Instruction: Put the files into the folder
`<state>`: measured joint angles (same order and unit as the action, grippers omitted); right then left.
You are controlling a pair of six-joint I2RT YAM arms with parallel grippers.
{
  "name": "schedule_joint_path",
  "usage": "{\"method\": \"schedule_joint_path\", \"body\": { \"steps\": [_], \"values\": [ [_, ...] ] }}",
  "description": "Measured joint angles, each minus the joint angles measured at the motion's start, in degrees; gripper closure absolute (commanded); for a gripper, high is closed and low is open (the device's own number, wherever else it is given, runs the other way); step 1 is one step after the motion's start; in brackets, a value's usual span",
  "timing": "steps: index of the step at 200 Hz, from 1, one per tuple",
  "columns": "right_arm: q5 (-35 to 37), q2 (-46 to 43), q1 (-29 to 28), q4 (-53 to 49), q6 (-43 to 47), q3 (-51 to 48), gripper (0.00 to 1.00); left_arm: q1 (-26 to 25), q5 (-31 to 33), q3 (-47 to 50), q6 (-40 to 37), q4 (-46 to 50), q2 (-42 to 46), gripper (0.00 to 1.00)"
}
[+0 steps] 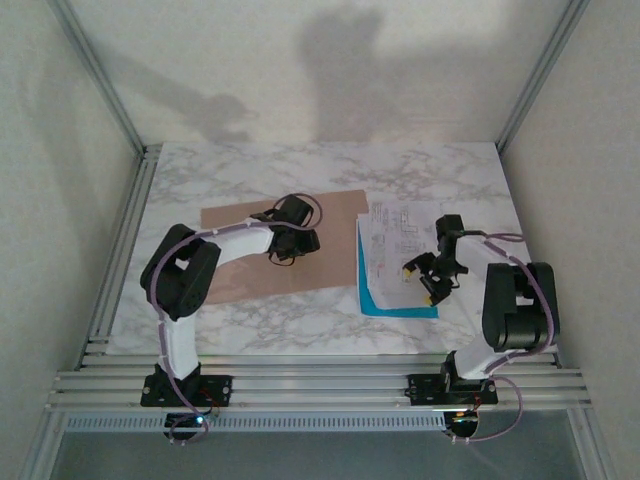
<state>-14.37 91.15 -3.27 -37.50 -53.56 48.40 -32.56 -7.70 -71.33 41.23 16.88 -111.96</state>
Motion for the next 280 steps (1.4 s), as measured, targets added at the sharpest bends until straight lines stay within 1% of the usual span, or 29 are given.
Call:
{"method": "schedule_joint_path", "body": {
  "steps": [29,78,100,115,137,155,172,200,223,244,254,267,280],
  "values": [
    [-1.14,2.60,-0.79,1.20,-0.09,2.67,0.24,-1.77,-0.07,-3.61,0.81,-0.42,-2.71,0.38],
    [-1.99,5.03,-2.64,3.08,-0.87,5.68,0.24,-4.85,-0.28,-12.98,0.79,-0.74,-9.42,0.38],
    [-1.70,4.72,-2.75,3.21,-0.79,6.05,0.20,-5.84,0.00,-16.06,0.81,-0.11,-11.10,0.36],
    [-0.22,2.75,-2.80,2.58,-0.50,5.75,0.17,-6.05,0.70,-16.74,0.98,1.27,-11.10,0.35],
    [1.29,-4.37,-2.78,1.81,-0.79,3.41,0.16,-5.79,2.12,-17.22,1.73,3.54,-10.82,0.34],
    [1.29,-9.49,-2.91,1.84,-1.49,0.02,0.16,-4.66,2.67,-17.22,2.73,5.22,-9.94,0.35],
    [1.27,-10.86,-2.99,2.12,-2.47,-4.02,0.16,-2.84,2.60,-18.27,3.34,6.60,-9.55,0.37],
    [1.27,-8.83,-2.99,2.05,-3.26,-7.43,0.16,-0.31,2.56,-22.91,2.93,8.57,-10.82,0.42],
    [1.27,-7.30,-2.99,1.70,-3.21,-6.45,0.17,0.02,2.49,-27.67,1.27,8.70,-14.36,0.55],
    [1.29,-4.74,-2.99,0.31,-2.03,-4.13,0.17,-0.46,2.27,-29.86,-0.76,9.40,-18.10,0.64],
    [1.27,-2.89,-2.99,-0.46,-0.66,-2.38,0.18,-0.79,2.64,-29.94,-2.23,10.01,-19.58,0.66],
    [1.25,-0.09,-3.06,-1.42,1.66,0.39,0.18,-1.07,2.95,-30.45,-3.52,10.21,-19.58,0.70],
    [1.18,2.67,-3.28,-2.03,4.37,3.43,0.18,-1.64,3.15,-29.92,-4.76,9.92,-19.58,0.72]
  ]
}}
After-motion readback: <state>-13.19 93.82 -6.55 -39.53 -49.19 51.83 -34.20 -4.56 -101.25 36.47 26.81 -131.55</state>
